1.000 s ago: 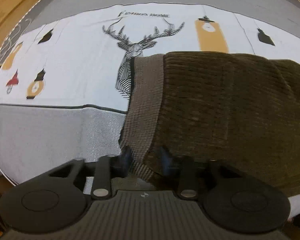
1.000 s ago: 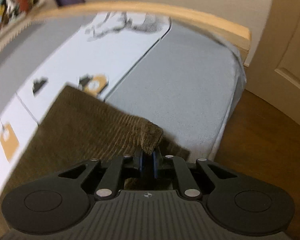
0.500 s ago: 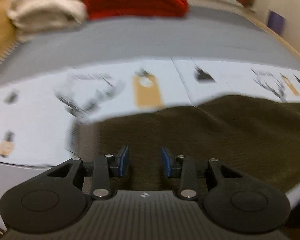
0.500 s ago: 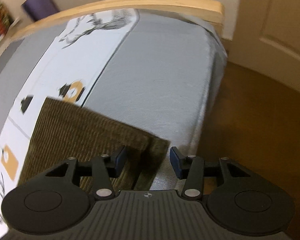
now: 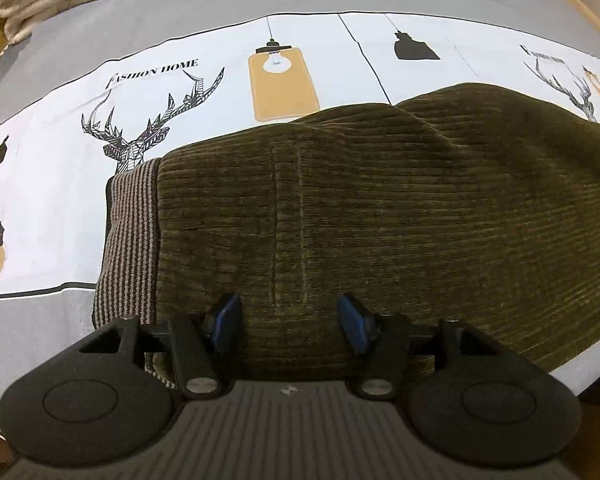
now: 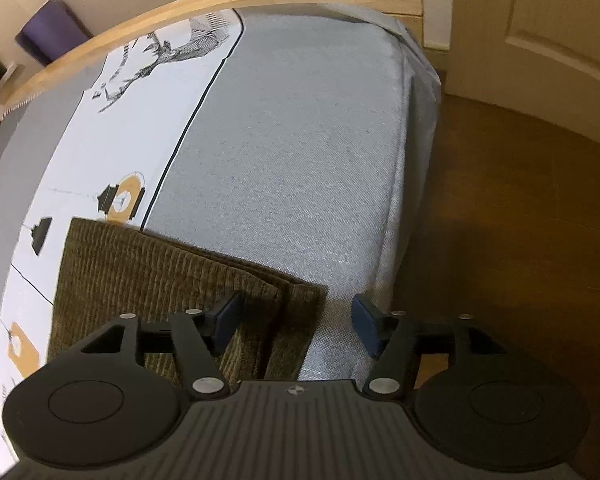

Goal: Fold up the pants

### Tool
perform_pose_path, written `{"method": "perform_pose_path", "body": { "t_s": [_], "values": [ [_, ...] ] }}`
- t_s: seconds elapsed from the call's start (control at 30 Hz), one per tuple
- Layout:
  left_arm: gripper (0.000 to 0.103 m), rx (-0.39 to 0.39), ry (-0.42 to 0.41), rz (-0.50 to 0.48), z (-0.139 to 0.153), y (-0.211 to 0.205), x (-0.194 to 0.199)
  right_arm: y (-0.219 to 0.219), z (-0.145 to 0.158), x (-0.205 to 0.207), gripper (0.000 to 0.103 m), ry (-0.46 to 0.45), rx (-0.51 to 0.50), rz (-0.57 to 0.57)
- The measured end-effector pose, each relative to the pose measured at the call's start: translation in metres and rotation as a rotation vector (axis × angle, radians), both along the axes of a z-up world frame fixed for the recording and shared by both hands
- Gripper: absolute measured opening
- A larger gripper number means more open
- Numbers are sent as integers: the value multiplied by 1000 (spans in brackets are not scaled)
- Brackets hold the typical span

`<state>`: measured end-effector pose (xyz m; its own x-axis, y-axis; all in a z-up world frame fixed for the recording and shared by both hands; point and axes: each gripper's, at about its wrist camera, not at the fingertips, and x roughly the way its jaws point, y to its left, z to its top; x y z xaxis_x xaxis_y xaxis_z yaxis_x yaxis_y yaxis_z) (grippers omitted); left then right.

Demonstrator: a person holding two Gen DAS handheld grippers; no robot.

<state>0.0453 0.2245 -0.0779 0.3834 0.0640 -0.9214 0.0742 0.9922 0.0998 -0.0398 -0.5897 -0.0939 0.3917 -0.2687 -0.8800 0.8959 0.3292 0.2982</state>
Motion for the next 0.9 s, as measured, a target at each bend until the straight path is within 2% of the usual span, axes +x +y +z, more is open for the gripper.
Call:
{"method": "perform_pose_path", "body": {
  "t_s": [0.13,0.2,0.27,0.43,0.53,0.63,0.7,0.83,0.9],
  "values": [
    [61,-3,-2,1,1,2,-4,8,-5,13,65,-4,24,87],
    [61,-1,-4,-1,2,2,-5,13,-3,18,55,17,-18,115],
    [61,1,-5,-3,3,1,-7,15,-2,19,34,24,-33,121],
    [61,-3,-13,2,6,1,-6,19,11,14,28,-28,-55,126],
    [61,-6,-27,4,10,1,-5,35,31,14,27,-52,-118,154],
    [61,-16,-41,6,14,1,-6,79,68,22,26,-85,-295,281],
    [61,-18,-46,7,15,1,-8,128,98,28,26,-144,-455,408],
    [61,-12,-47,-3,15,2,-12,267,143,23,26,-327,-769,700],
    [61,-12,-47,-7,14,3,-14,334,146,15,26,-405,-845,869]
  ]
}}
